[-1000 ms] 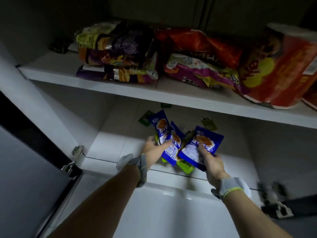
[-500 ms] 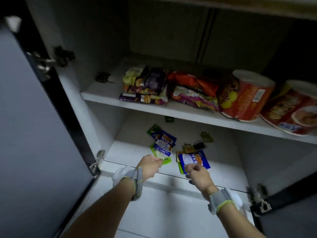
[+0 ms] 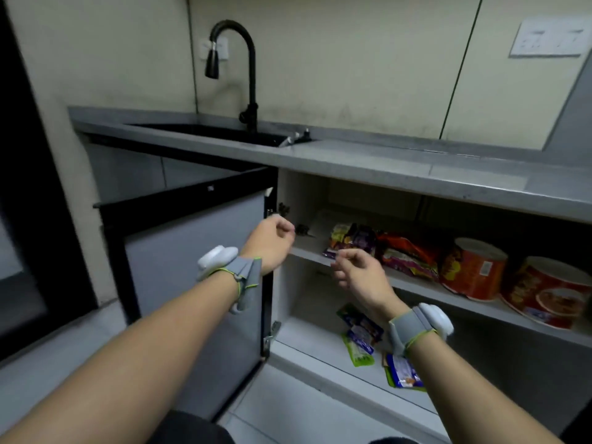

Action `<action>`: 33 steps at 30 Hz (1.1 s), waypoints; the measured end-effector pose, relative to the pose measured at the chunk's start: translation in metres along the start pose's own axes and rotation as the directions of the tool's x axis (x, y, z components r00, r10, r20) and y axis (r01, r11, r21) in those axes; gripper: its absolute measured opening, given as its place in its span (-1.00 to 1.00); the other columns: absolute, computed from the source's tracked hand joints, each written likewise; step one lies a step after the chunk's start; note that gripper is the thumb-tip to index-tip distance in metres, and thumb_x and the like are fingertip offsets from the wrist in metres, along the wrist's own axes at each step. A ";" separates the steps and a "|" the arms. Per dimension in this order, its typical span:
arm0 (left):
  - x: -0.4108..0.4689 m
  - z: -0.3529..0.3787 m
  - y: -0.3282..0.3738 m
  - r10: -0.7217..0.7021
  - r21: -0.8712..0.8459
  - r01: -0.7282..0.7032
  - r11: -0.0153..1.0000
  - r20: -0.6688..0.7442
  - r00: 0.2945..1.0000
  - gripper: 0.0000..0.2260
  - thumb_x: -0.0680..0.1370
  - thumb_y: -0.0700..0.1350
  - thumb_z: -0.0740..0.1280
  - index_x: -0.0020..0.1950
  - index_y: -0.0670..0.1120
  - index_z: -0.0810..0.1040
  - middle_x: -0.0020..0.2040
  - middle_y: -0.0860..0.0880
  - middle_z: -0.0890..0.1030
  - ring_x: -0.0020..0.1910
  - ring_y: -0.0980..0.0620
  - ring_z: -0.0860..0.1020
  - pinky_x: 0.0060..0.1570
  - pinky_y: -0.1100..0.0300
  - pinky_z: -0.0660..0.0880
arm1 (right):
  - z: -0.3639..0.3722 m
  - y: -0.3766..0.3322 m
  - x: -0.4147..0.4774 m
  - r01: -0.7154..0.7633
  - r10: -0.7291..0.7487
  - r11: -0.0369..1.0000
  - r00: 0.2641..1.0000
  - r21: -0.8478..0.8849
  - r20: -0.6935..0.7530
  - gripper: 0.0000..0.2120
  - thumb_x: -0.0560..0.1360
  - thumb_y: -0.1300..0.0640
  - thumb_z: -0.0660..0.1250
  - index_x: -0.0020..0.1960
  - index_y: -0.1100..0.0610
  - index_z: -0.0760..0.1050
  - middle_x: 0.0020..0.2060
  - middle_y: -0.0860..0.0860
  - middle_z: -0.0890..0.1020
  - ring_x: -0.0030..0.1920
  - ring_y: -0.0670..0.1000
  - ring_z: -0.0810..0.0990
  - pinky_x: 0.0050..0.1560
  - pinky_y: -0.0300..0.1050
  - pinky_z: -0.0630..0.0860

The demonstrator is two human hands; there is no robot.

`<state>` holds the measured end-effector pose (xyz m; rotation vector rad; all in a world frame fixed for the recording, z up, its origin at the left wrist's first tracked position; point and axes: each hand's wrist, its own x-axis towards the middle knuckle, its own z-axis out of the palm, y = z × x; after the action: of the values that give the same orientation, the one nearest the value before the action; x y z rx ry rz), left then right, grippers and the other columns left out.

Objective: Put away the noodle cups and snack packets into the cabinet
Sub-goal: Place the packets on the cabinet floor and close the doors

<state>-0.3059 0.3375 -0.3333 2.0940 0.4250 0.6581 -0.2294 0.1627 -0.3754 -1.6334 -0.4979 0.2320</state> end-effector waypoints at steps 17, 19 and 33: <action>-0.040 -0.166 0.008 0.061 0.833 0.196 0.517 -0.265 0.962 -0.51 0.55 0.28 0.15 0.00 -0.12 0.61 0.02 -0.18 0.66 0.02 -0.23 0.61 -0.16 0.10 0.37 | 0.055 -0.068 -0.036 0.200 -0.192 0.965 0.979 -0.169 0.063 -0.87 0.56 0.19 0.29 0.10 0.15 0.48 -0.03 0.13 0.62 -0.16 0.00 0.61 -0.25 -0.33 0.48; -0.050 -0.149 0.026 0.057 0.813 0.147 0.564 -0.215 0.975 -0.57 0.54 0.24 0.17 -0.06 -0.11 0.58 0.04 -0.20 0.66 0.04 -0.24 0.61 -0.16 0.11 0.36 | 0.046 -0.066 -0.040 0.198 -0.195 0.958 0.980 -0.209 0.034 -0.85 0.56 0.18 0.29 0.12 0.17 0.49 0.00 0.15 0.63 -0.12 0.01 0.61 -0.29 -0.38 0.46; -0.095 0.068 0.133 -0.149 0.074 0.138 0.988 0.161 0.976 -0.21 0.54 0.30 0.14 0.57 -0.13 -0.05 0.56 -0.21 0.07 0.53 -0.23 0.06 0.45 -0.10 0.12 | -0.109 -0.034 -0.063 -0.014 -0.088 0.952 0.944 -0.306 -0.317 -0.79 0.58 0.17 0.21 0.20 0.14 0.47 -0.05 0.05 0.63 -0.17 -0.01 0.63 -0.04 -0.01 0.56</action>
<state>-0.3345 0.1700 -0.2839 2.1338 0.5023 0.3868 -0.2442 0.0394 -0.3361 -1.9162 -0.3177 -0.1553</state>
